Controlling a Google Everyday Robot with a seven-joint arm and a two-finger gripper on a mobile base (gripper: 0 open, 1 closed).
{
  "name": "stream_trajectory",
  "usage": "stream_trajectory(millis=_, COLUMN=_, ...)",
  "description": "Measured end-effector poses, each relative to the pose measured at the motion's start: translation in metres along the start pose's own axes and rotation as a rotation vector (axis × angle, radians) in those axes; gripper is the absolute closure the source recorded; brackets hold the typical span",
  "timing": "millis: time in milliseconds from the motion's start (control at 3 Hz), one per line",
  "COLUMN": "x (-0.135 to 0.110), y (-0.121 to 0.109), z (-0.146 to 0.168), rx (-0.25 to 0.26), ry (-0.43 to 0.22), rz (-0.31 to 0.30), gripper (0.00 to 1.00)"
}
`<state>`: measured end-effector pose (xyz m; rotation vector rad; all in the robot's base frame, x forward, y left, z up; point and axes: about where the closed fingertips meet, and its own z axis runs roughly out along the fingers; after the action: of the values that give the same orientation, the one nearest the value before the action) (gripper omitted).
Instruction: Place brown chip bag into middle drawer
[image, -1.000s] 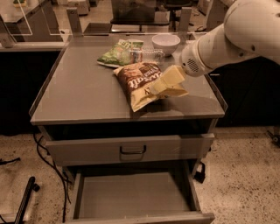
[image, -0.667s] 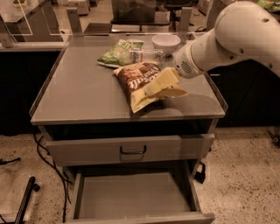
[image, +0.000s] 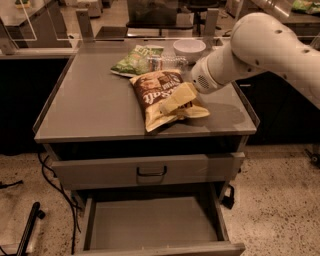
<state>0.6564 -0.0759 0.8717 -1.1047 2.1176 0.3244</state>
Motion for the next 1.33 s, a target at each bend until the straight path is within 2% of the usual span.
stream_trajectory(millis=667, x=0.008, y=0.002, z=0.034, rx=-0.053, ry=0.049, rz=0.014, gripper=0.0)
stream_trajectory(millis=1000, x=0.015, y=0.004, z=0.044, rx=-0.069, ry=0.076, rz=0.026, gripper=0.18)
stream_trajectory(millis=1333, x=0.018, y=0.005, z=0.047, rx=-0.075, ry=0.086, rz=0.027, gripper=0.41)
